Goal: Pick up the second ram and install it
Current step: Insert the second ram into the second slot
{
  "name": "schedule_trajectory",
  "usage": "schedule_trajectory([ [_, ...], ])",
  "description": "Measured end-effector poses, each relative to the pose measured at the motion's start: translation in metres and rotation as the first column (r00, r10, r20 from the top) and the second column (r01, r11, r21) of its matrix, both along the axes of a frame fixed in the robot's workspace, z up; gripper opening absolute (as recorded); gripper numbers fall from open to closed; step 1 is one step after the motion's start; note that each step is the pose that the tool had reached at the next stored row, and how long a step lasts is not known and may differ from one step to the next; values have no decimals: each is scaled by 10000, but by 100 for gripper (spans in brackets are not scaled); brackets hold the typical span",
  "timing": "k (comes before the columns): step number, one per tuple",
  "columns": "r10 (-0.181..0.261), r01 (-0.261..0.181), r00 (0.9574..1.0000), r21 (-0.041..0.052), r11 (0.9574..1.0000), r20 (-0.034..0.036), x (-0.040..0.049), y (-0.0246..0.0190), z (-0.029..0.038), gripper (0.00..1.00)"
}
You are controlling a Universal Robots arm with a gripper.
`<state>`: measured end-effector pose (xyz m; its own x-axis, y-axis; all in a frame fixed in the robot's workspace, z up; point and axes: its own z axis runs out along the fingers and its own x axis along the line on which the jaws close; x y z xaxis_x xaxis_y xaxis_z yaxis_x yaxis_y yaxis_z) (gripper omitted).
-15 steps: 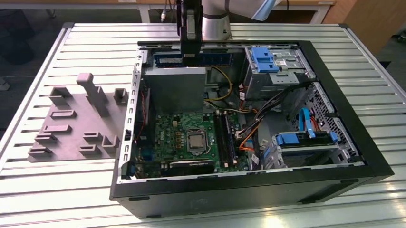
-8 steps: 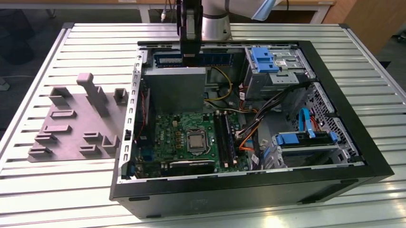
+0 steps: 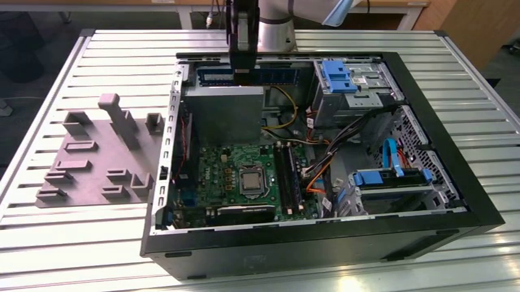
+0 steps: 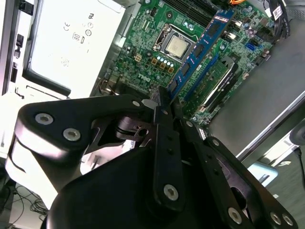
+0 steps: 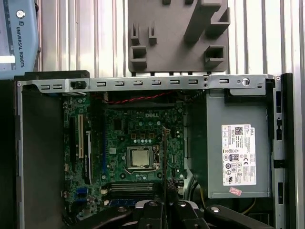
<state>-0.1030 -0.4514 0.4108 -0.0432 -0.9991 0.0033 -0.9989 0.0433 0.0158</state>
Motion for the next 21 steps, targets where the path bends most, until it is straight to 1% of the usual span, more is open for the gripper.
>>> schedule_trajectory([
  [7,-305,305,9995,0,9995,0,0,0,0,14],
  [12,-644,644,9979,-2,9979,0,0,0,0,14],
  [17,-1127,1127,9936,-2,9936,0,0,0,-2,14],
  [21,-1521,1521,9884,-3,9884,0,0,0,-2,14],
])
